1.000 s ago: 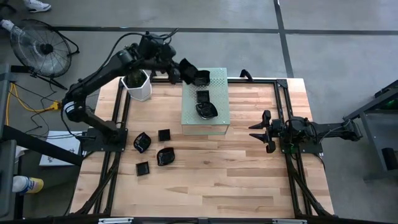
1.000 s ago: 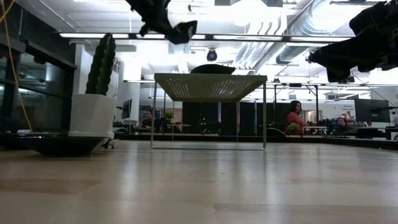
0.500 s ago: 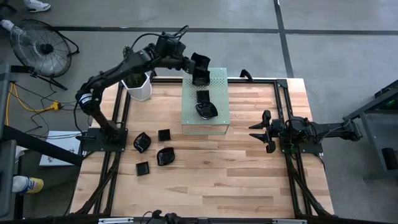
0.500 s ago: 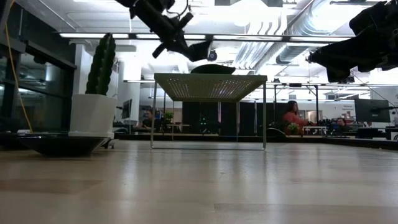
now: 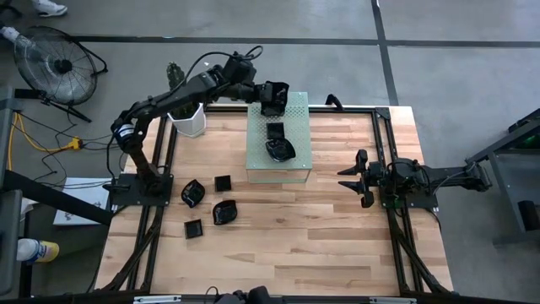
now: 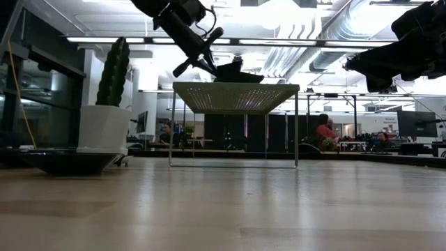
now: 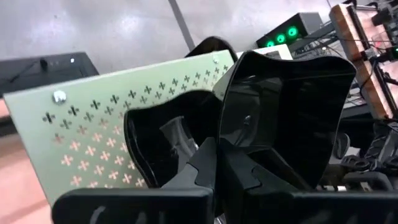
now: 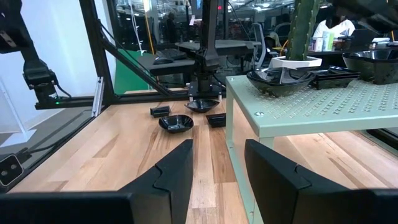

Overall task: Pick & Place Mini shaped plates
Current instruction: Stack the black distorted square plate on top of the black distorted square plate on the shelf

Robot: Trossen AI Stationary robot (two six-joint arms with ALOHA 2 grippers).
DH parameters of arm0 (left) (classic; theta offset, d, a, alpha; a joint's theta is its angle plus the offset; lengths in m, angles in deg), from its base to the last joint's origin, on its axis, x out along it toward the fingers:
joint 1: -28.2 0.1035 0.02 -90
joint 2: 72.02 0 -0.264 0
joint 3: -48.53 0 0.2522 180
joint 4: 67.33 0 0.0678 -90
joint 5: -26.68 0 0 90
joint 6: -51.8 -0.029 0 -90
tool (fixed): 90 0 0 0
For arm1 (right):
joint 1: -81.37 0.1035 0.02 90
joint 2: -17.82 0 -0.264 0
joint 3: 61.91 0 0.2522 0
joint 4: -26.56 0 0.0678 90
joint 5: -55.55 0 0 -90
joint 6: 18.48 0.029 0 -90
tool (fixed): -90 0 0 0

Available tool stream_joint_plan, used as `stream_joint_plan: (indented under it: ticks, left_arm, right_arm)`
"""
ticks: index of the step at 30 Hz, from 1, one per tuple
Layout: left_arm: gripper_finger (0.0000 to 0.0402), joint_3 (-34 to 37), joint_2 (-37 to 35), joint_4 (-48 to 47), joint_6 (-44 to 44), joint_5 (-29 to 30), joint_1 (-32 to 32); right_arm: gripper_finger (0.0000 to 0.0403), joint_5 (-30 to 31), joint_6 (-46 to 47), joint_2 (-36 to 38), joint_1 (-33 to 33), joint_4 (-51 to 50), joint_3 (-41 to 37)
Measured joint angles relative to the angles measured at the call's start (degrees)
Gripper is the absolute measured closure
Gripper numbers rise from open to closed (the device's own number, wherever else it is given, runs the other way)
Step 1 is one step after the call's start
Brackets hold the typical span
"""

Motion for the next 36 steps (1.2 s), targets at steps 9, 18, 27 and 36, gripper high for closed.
stream_joint_plan:
  ticks: [9,18,27,36]
  left_arm:
    - [0.0401,0.0,-0.1,-4.5,4.6,3.5,0.0]
    - [0.0398,0.0,1.1,-5.3,5.7,3.5,0.0]
    - [0.0358,0.0,1.4,-5.6,5.6,3.8,0.0]
    - [0.0311,0.0,1.8,-5.5,4.0,2.6,0.0]
  right_arm:
    - [0.0263,0.0,0.0,0.0,0.0,0.0,0.0]
    - [0.0263,0.0,0.0,0.0,0.0,0.0,0.0]
    - [0.0263,0.2,0.0,0.0,0.0,0.0,0.0]
    - [0.0263,0.2,0.0,0.0,0.0,0.0,0.0]
